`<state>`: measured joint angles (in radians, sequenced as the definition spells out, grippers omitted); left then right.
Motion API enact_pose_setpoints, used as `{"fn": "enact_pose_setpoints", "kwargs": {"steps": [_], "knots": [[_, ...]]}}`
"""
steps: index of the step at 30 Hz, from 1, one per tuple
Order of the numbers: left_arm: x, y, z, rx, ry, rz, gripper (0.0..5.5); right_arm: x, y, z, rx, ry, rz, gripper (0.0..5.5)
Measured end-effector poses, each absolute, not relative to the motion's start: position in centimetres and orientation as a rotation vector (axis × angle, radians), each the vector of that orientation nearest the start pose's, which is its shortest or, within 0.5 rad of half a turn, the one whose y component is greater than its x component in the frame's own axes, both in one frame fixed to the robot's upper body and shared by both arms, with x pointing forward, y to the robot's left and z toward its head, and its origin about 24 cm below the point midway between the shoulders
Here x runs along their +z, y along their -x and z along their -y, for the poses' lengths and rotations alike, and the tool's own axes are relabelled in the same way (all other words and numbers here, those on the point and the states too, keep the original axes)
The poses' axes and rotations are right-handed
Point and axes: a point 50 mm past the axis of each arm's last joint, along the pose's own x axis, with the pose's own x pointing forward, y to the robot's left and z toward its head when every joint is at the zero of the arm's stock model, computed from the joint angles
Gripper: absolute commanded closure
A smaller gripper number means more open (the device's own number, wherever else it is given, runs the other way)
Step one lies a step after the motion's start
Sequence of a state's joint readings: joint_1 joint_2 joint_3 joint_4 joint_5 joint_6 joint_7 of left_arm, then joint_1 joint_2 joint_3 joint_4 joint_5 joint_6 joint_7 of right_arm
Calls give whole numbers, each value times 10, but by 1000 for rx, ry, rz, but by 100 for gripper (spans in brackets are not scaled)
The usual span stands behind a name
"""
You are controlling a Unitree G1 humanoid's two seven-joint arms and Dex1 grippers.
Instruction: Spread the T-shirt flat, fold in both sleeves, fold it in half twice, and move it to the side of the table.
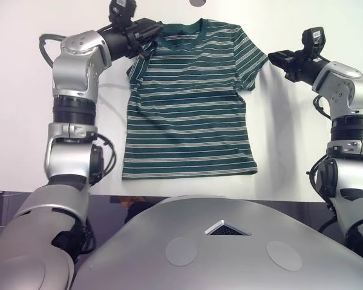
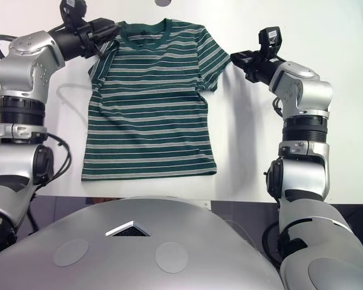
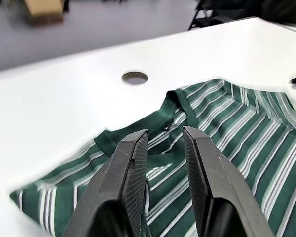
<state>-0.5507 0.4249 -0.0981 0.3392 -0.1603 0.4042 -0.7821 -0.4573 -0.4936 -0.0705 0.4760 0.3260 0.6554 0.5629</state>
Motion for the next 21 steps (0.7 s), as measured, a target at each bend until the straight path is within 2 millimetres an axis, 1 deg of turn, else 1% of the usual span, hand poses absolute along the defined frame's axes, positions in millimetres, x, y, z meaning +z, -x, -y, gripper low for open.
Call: {"fn": "enact_pose_setpoints", "kwargs": {"steps": [1, 3, 4, 6, 7, 8, 10, 11, 12, 13, 15, 17, 18, 21], "knots": [[93, -331, -174, -796, -318, -315, 422, 42, -313, 246, 346, -117, -629, 419], [91, -325, -183, -811, -412, -323, 422, 38, -313, 245, 359, -148, -633, 419], [96, -321, -185, -831, -429, -311, 422, 36, -314, 241, 377, -175, -632, 419], [105, -308, -184, -938, -441, -289, 422, 33, -317, 233, 408, -267, -627, 419], [105, -303, -185, -966, -447, -299, 443, 32, -317, 231, 412, -289, -625, 414], [101, -285, -190, -1056, -460, -356, 459, 30, -317, 230, 413, -343, -623, 414], [92, -267, -197, -1130, -481, -441, 499, 29, -317, 230, 411, -367, -624, 452], [91, -257, -197, -1177, -492, -472, 519, 28, -316, 230, 414, -372, -625, 473], [89, -246, -197, -1232, -492, -504, 525, 28, -316, 230, 414, -373, -628, 482], [88, -238, -196, -1266, -481, -522, 547, 27, -316, 230, 414, -372, -629, 504], [85, -223, -194, -1333, -471, -562, 550, 26, -316, 228, 415, -375, -627, 546], [79, -211, -193, -1376, -438, -602, 550, 29, -316, 224, 430, -381, -624, 549], [75, -206, -191, -1406, -422, -616, 550, 33, -317, 218, 453, -388, -617, 549], [58, -193, -188, -1457, -405, -697, 550, 51, -321, 200, 530, -404, -559, 549]]}}
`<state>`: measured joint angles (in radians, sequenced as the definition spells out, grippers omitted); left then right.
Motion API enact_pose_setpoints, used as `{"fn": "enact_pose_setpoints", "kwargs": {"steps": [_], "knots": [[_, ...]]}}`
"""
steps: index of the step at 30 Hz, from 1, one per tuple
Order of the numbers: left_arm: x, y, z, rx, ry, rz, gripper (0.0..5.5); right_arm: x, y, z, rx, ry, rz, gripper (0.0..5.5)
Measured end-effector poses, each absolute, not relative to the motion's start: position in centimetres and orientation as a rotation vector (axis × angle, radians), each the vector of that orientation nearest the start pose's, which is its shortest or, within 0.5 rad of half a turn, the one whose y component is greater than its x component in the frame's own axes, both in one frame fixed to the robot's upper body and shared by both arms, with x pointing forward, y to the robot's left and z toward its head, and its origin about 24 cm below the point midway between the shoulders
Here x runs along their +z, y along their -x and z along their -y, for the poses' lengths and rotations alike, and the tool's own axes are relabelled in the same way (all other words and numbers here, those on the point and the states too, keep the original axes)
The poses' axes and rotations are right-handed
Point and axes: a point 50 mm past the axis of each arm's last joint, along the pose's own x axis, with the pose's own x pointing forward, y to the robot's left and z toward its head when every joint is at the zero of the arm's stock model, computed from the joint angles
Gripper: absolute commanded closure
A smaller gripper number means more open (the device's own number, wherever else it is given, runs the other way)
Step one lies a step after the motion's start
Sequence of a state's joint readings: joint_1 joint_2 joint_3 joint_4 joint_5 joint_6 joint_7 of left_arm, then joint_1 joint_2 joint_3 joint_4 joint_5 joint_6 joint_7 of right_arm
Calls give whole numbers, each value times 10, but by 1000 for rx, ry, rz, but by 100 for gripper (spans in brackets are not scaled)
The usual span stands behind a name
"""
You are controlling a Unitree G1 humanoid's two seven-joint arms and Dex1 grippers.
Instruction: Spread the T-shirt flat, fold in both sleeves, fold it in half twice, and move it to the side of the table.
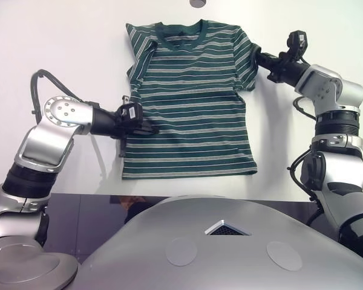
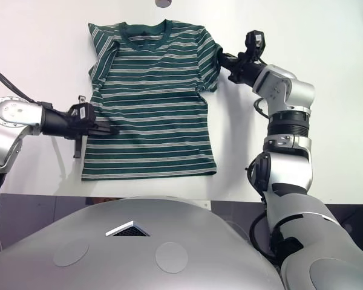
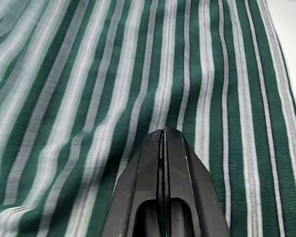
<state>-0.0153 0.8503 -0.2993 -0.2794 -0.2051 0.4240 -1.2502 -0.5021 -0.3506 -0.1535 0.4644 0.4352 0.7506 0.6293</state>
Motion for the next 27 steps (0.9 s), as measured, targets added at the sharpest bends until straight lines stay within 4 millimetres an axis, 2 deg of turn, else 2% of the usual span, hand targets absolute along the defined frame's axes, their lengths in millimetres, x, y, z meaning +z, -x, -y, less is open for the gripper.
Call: {"fn": "enact_pose_setpoints", "kwargs": {"steps": [1, 5, 9, 13, 16, 18, 20, 22, 24, 25, 27], "knots": [[52, -188, -187, -1475, -417, -717, 550, 57, -323, 192, 553, -405, -546, 549], [47, -187, -186, -1530, -500, -686, 550, 76, -334, 156, 655, -379, -502, 549], [46, -189, -185, -1545, -513, -676, 550, 56, -337, 131, 663, -329, -575, 549], [47, -190, -183, -1555, -523, -674, 550, 41, -341, 104, 669, -242, -616, 482], [49, -192, -184, -1548, -527, -669, 550, 42, -338, 93, 729, -215, -609, 428], [52, -194, -187, -1516, -503, -663, 550, 56, -329, 100, 807, -168, -539, 408], [57, -200, -195, -1442, -489, -646, 550, 71, -315, 126, 849, -53, -445, 408], [73, -210, -206, -1344, -453, -577, 535, 86, -297, 152, 901, 185, -299, 404], [91, -219, -219, -1245, -412, -511, 491, 90, -275, 180, 973, 496, -228, 404], [98, -223, -228, -1199, -448, -479, 475, 90, -259, 192, 1046, 645, -203, 404], [102, -219, -254, -1153, -624, -485, 446, 86, -232, 209, 1151, 822, -182, 404]]}}
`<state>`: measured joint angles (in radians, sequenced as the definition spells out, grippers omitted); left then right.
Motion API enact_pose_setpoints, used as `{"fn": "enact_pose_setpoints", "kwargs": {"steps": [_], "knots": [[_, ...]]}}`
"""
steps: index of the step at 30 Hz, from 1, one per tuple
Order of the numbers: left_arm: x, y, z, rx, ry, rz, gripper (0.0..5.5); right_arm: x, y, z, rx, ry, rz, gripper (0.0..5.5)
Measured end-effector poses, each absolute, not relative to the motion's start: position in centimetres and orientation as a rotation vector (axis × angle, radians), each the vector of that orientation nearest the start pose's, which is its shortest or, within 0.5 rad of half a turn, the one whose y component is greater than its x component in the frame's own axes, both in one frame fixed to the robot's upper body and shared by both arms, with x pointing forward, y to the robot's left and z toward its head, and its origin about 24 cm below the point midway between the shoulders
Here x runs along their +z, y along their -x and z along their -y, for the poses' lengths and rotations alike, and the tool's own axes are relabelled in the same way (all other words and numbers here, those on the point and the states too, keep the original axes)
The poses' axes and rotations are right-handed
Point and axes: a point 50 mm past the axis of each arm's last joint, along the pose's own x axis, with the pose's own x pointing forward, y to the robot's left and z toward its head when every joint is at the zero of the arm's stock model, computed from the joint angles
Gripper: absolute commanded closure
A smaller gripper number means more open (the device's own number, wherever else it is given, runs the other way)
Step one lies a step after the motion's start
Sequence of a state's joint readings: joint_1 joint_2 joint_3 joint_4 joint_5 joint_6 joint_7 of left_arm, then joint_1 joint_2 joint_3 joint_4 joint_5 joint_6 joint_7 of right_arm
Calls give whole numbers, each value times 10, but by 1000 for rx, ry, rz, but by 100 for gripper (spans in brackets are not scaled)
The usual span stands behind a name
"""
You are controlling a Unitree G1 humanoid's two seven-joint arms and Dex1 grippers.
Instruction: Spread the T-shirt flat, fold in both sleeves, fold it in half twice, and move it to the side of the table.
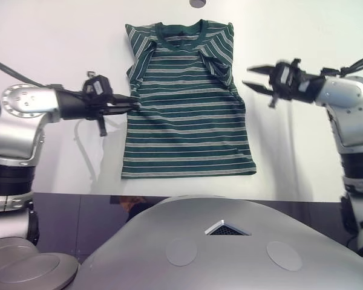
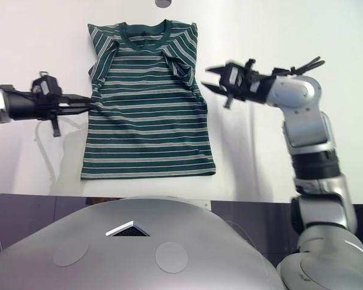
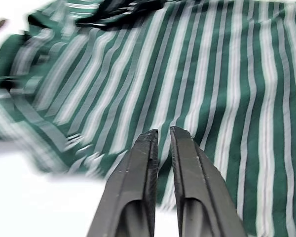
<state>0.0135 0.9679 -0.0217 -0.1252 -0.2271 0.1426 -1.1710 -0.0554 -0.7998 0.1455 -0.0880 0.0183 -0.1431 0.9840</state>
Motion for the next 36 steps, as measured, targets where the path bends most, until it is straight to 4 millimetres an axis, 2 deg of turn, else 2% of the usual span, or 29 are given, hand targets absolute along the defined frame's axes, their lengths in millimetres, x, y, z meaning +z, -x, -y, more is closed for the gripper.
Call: {"fn": "enact_pose_setpoints", "kwargs": {"steps": [2, 6, 7, 10, 14, 18, 21, 24, 27, 29, 30, 31, 34, 36], "knots": [[94, -206, -279, -1174, -818, -548, 413, 72, -202, 221, 1240, 904, -182, 404], [76, -174, -307, -1346, -1065, -613, 413, 54, -156, 225, 1380, 929, -144, 404], [74, -167, -307, -1402, -1113, -574, 413, 51, -146, 225, 1410, 938, -128, 404], [70, -161, -293, -1481, -1163, -450, 413, 46, -134, 221, 1468, 991, -58, 404], [61, -159, -272, -1512, -1161, -324, 413, 43, -131, 222, 1481, 1051, 23, 404], [54, -156, -245, -1546, -1126, -207, 413, 39, -133, 212, 1499, 1080, 89, 404], [53, -152, -234, -1599, -1122, -166, 413, 39, -136, 212, 1502, 1084, 92, 404], [54, -149, -221, -1651, -1138, -145, 465, 40, -141, 211, 1481, 1061, 63, 404], [55, -148, -217, -1673, -1141, -174, 514, 48, -155, 218, 1394, 1028, 24, 377], [56, -148, -216, -1678, -1142, -200, 548, 52, -163, 234, 1393, 1096, -13, 347], [55, -147, -215, -1680, -1135, -216, 548, 52, -162, 246, 1415, 1144, -45, 347], [55, -147, -214, -1678, -1131, -228, 548, 53, -160, 250, 1435, 1174, -43, 347], [55, -148, -214, -1670, -1115, -251, 548, 53, -154, 252, 1484, 1184, -14, 347], [55, -149, -213, -1662, -1096, -261, 548, 50, -148, 243, 1518, 1157, 28, 347]]}}
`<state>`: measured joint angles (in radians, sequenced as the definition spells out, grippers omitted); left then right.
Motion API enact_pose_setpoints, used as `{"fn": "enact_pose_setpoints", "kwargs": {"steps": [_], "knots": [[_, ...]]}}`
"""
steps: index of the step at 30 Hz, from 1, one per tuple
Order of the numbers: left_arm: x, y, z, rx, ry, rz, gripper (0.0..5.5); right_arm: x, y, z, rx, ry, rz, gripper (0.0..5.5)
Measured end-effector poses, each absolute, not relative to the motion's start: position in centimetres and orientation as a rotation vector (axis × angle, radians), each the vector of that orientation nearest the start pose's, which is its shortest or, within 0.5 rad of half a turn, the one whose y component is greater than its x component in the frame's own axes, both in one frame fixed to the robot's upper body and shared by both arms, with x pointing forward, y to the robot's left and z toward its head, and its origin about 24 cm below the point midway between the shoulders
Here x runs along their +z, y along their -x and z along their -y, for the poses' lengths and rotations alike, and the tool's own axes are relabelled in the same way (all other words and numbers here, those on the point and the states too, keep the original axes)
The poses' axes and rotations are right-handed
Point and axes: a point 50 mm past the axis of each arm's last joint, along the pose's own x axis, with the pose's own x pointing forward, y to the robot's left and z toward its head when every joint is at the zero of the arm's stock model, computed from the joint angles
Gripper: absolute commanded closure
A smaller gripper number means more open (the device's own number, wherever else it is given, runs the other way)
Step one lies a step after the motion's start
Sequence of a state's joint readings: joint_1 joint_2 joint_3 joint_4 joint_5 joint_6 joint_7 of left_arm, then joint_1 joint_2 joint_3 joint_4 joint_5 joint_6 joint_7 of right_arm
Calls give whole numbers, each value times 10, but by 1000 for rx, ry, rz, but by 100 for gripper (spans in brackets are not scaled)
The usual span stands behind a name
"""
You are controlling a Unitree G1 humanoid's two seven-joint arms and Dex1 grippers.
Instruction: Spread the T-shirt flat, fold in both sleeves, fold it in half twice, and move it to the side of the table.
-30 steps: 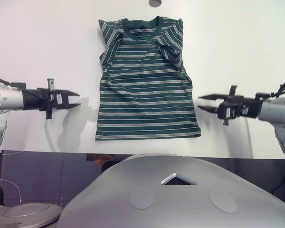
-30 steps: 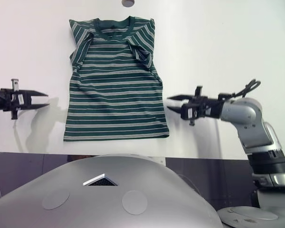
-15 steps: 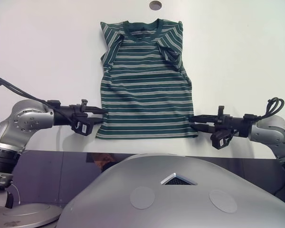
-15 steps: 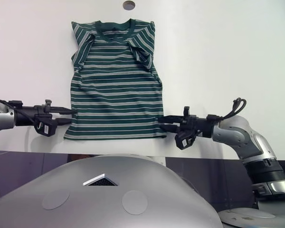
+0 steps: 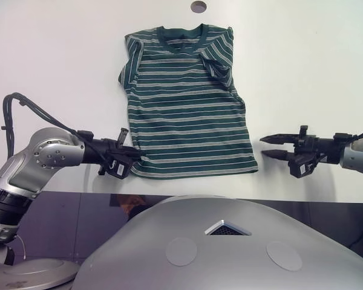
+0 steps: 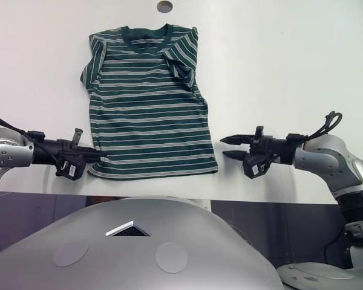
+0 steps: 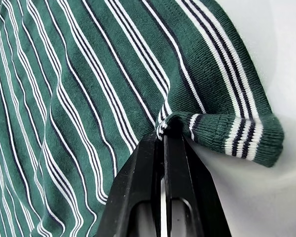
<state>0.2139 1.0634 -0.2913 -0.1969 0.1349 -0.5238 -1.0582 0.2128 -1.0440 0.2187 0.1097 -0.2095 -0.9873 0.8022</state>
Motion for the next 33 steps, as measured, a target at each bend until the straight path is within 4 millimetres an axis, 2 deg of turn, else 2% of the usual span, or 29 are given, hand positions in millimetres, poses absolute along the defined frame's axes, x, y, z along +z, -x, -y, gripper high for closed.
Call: {"fn": "enact_pose_setpoints", "kwargs": {"steps": [3, 5, 7, 9, 11, 12, 13, 15, 16, 20, 22, 24, 27, 29, 31, 33], "knots": [[54, -149, -213, -1657, -1078, -268, 548, 44, -141, 223, 1546, 1109, 100, 347], [53, -149, -213, -1648, -1053, -279, 550, 40, -138, 212, 1542, 1074, 127, 386], [53, -148, -214, -1630, -944, -358, 550, 36, -138, 206, 1511, 1032, 98, 428], [58, -134, -218, -1673, -721, -568, 550, 35, -140, 205, 1487, 950, -4, 475], [66, -117, -223, -1740, -488, -827, 550, 38, -136, 206, 1515, 804, -187, 519], [70, -117, -223, -1747, -448, -863, 550, 40, -135, 207, 1533, 761, -243, 532], [74, -121, -221, -1721, -392, -893, 550, 42, -130, 205, 1565, 657, -353, 545], [81, -144, -216, -1649, -376, -850, 550, 53, -128, 191, 1591, 436, -443, 545], [80, -152, -219, -1614, -364, -840, 550, 57, -136, 188, 1562, 360, -462, 545], [86, -199, -255, -1357, -326, -786, 550, 94, -213, 174, 1335, 134, -327, 545], [89, -220, -265, -1259, -272, -743, 550, 104, -251, 165, 1244, 26, -313, 545], [92, -240, -271, -1155, -209, -694, 550, 99, -282, 160, 1154, -34, -369, 545], [92, -276, -275, -929, -107, -634, 550, 72, -314, 155, 1010, -92, -518, 545], [90, -294, -271, -825, -46, -602, 550, 60, -327, 147, 947, -116, -566, 545], [88, -303, -267, -779, -15, -587, 550, 57, -337, 137, 923, -149, -561, 545], [82, -304, -271, -718, -1, -615, 550, 58, -346, 132, 904, -155, -548, 545]]}}
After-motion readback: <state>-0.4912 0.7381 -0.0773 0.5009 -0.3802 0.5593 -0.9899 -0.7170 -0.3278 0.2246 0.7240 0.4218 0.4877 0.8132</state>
